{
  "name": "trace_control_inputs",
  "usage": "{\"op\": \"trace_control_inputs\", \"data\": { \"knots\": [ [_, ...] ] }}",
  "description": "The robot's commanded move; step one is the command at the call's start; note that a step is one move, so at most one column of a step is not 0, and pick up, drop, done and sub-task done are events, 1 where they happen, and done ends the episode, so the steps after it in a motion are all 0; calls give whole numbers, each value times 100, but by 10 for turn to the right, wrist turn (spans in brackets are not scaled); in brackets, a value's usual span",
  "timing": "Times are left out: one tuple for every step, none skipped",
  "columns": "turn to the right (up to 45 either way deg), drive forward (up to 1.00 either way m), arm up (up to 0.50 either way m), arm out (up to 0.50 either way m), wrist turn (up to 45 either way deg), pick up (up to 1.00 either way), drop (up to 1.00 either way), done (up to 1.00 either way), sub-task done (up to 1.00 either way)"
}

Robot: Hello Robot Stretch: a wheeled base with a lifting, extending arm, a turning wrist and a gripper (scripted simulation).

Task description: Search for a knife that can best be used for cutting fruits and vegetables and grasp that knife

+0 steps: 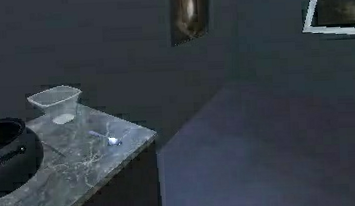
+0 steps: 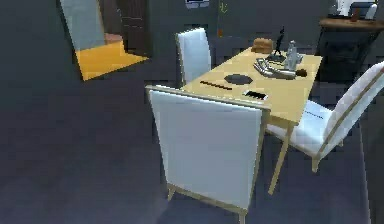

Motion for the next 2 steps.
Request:
{"op": "trace_control_inputs", "data": {
  "knots": [
    [-450,0,0,0,0,0,0,0,0],
    [-330,0,0,0,0,0,0,0,0]
  ]
}}
